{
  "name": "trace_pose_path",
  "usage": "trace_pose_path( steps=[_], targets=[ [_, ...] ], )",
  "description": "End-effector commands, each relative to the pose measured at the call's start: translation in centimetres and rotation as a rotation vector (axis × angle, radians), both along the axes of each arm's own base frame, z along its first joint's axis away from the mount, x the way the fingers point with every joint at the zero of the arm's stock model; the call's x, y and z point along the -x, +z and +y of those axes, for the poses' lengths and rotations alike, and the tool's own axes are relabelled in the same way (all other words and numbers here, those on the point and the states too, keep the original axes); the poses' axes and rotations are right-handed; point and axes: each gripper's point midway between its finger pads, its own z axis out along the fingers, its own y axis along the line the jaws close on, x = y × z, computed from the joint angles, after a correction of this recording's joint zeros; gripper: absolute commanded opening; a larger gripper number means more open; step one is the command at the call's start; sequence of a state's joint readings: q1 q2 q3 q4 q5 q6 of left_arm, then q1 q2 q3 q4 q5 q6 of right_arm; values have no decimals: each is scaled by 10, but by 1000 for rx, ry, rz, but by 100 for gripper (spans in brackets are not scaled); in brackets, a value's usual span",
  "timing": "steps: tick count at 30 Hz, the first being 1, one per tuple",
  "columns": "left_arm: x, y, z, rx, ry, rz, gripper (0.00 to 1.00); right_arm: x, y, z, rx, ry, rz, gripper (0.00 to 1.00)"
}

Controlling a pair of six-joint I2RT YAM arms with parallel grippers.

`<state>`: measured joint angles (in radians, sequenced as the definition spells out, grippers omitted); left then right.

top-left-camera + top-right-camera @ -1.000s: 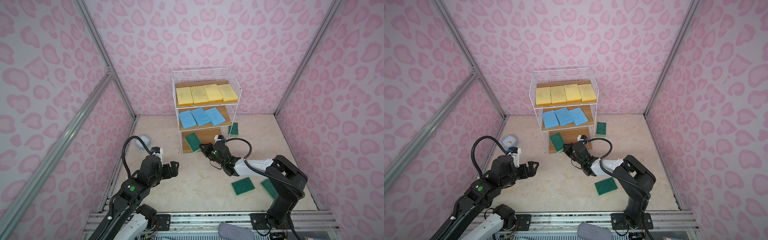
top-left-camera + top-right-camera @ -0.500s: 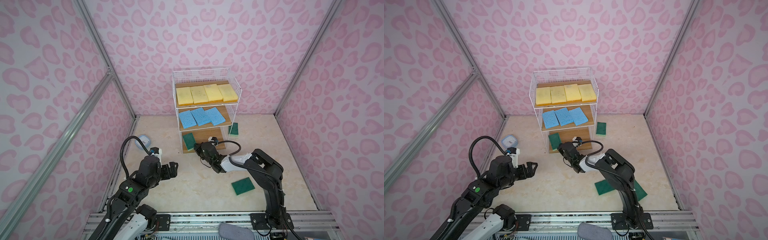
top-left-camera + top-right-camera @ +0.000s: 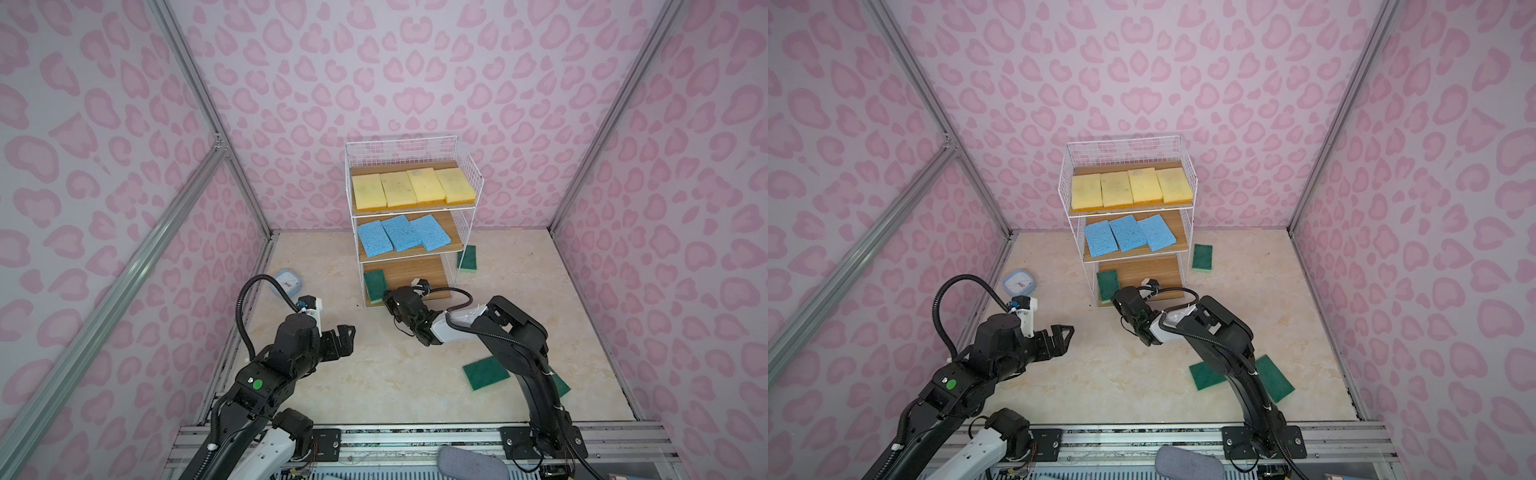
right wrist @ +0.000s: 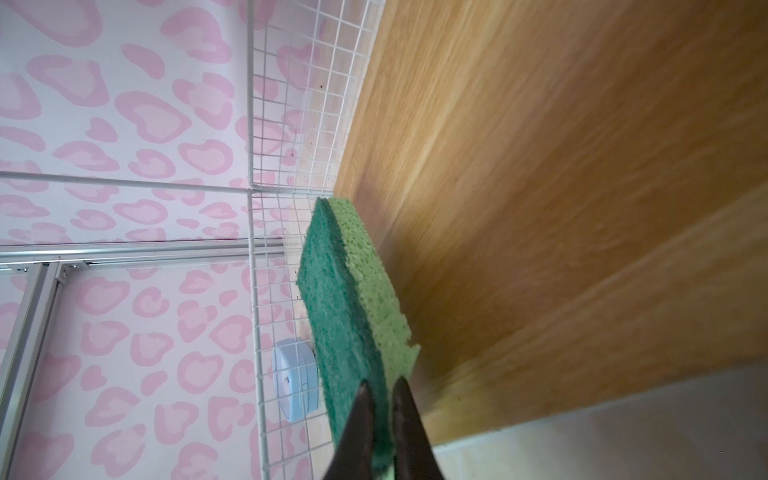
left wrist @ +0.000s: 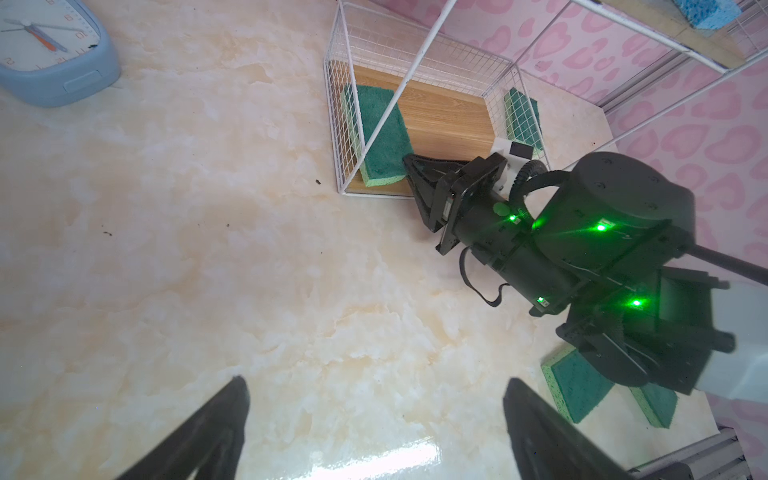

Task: Arrange cleaning sponges on a shelf
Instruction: Place the cleaning sponge at the shelf.

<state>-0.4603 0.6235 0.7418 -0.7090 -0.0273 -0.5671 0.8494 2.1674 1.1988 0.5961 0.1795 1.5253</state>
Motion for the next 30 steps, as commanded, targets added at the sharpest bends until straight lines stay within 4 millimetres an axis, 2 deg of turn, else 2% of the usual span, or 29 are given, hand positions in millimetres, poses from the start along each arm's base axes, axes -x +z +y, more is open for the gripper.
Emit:
trace_pose_path(
  steps=[1,4,6,8,13,16,22,25,30],
  targets=[
    [-1,-2,2,-13,5,-3,97,1,-4,8,-9,27,6,12],
    [-1,-1,3,-14,8,-8,97,3,-7,14,-15,49,15,18],
    [-1,-1,3,-15,9,-9,97,4,-10,19,-34,62,21,27],
    [-1,-1,3,-17,10,-8,97,4,-10,23,-52,77,22,32],
    [-1,0,4,-17,14,-13,97,7,-6,28,-43,102,15,33],
    [-1,0,4,-14,17,-17,97,9,-4,30,-32,119,13,37],
    [-2,-1,3,-15,11,-11,97,12,3,14,28,114,9,58],
    [-3,-2,2,-15,10,-11,97,12,8,6,47,120,3,65],
    [-5,-5,-1,-12,0,3,97,17,10,11,95,213,25,75]
  ],
)
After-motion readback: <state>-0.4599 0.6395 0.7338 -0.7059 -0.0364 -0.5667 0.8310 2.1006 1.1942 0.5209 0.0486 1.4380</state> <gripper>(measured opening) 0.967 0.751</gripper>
